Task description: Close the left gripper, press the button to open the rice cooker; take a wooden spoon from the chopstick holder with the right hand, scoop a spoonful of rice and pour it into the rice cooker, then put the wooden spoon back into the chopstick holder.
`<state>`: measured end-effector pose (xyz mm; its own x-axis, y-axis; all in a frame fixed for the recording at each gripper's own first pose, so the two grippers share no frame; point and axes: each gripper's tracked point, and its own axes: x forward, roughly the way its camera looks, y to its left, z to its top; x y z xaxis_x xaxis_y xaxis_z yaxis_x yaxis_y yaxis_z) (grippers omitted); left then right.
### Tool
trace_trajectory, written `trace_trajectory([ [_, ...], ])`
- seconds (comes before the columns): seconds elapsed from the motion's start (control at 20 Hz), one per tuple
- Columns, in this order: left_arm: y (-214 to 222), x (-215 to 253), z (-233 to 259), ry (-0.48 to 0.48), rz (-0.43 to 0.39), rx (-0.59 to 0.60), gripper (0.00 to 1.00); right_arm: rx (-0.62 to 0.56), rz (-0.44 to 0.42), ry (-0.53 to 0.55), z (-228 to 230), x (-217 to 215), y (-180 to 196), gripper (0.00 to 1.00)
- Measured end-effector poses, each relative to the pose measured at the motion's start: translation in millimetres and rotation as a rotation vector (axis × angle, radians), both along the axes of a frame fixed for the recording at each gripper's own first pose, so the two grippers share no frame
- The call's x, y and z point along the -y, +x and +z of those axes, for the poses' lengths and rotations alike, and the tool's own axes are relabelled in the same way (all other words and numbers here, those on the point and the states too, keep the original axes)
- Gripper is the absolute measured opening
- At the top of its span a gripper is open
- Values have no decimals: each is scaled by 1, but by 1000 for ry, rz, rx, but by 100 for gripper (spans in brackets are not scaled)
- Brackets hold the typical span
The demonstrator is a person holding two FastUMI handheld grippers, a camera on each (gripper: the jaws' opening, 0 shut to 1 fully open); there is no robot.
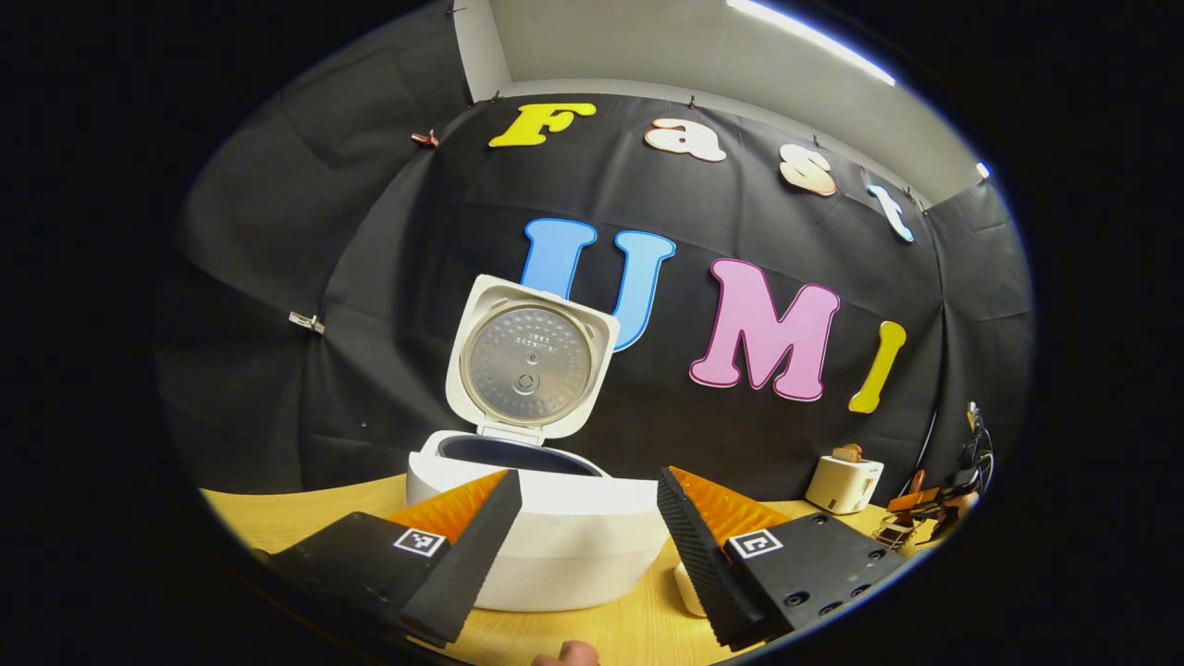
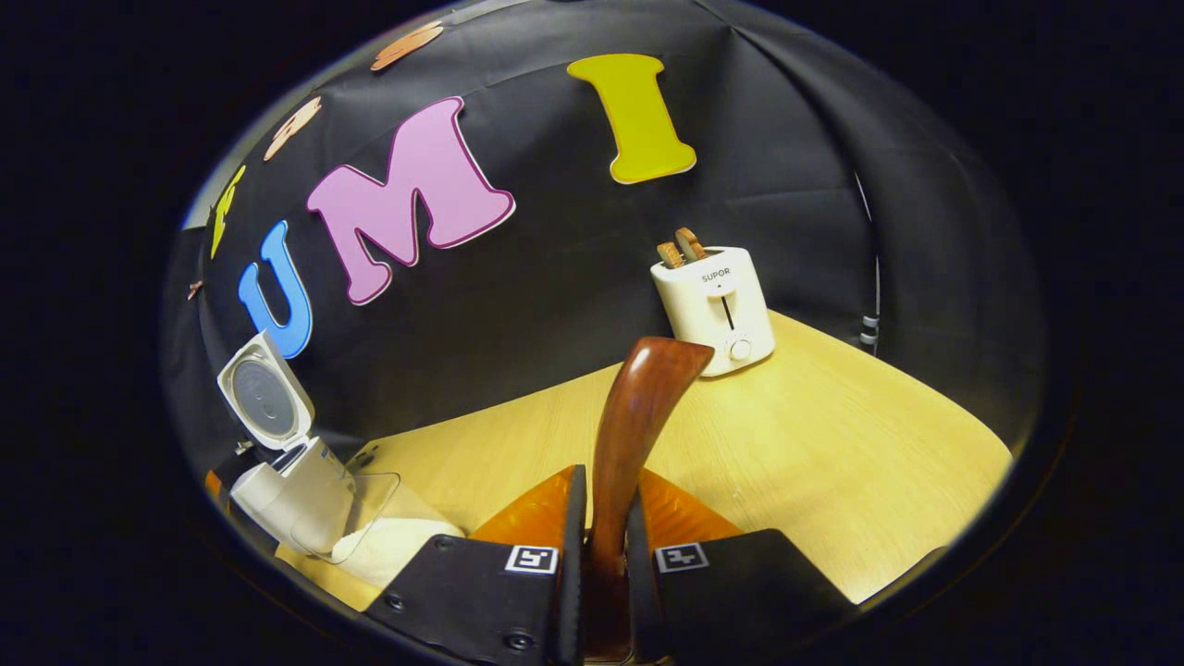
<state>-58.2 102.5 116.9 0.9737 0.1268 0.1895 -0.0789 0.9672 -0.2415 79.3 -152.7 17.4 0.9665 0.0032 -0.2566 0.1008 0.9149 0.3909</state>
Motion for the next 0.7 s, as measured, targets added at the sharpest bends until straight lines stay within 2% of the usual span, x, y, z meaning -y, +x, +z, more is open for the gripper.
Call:
trace_trajectory([
  [0.1, 1, 1, 0, -17, -10, 1, 95, 30, -13, -43, 13, 0, -3, 20],
  [0.15, 1, 3, 0, -23, -17, 0, 95, 50, -23, -64, 24, 0, -6, 8],
  [0.2, 1, 3, -1, -24, -24, 1, 95, 71, -24, -76, 33, -2, -7, 20],
  [0.7, -3, 3, 3, -14, -42, 19, 95, 221, -77, -66, 115, -16, -12, 19],
])
